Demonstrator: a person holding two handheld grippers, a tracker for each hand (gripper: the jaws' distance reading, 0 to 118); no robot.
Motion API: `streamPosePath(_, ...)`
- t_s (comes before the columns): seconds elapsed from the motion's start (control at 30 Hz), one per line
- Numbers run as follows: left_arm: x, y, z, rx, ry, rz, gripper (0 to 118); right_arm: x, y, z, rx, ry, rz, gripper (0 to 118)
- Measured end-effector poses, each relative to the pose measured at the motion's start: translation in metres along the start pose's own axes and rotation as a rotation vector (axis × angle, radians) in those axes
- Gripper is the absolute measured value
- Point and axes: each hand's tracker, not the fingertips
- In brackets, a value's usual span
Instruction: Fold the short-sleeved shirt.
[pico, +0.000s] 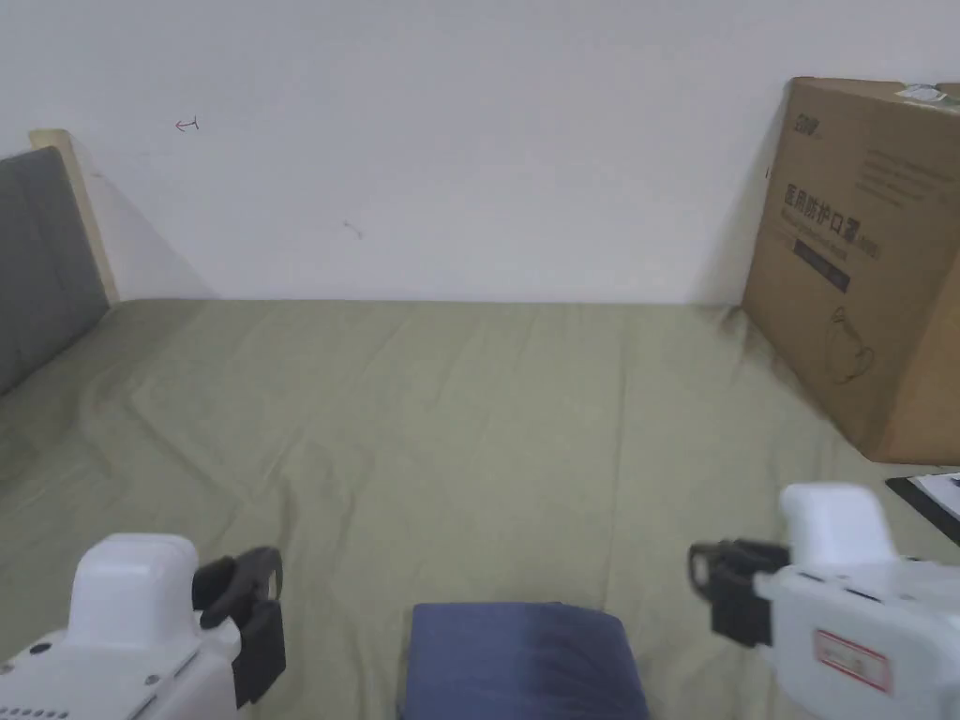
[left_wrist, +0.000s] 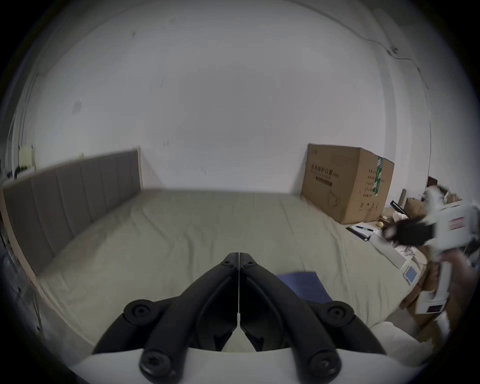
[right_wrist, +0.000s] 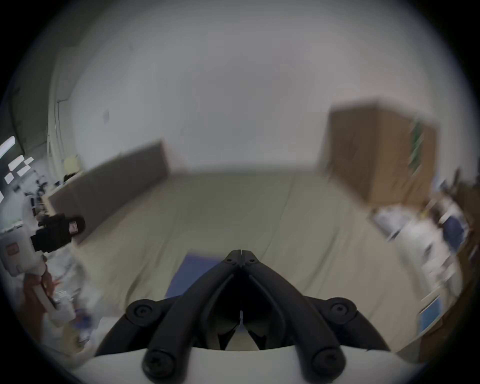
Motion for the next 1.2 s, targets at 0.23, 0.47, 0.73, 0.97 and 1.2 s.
streamPosePath(0.23,-0.036,-0.045,-0.036,-0.159,-0.083,0.272,0,0.014,-0.056,-0.143,-0.435,-0.123,0.15,0)
streamPosePath(0.47,-0.072,-0.053,-0.138,-0.467,-0.257,0.423,0,0.026,-0.076,-0.165,-0.465,-0.125,0.132,0)
streamPosePath(0.73,-0.093,-0.122,-0.265,-0.8,-0.74,0.86,118,0.041,-0.077,-0.161,-0.45,-0.06,0.032,0)
streamPosePath(0.97,-0.035,-0.143,-0.301,-0.92,-0.964,0.919,118,0.046,-0.081,-0.161,-0.437,-0.041,0.003,0)
streamPosePath(1.2,-0.024,-0.135,-0.294,-0.878,-0.824,0.751,112,0.054,-0.085,-0.159,-0.416,-0.021,-0.061,0)
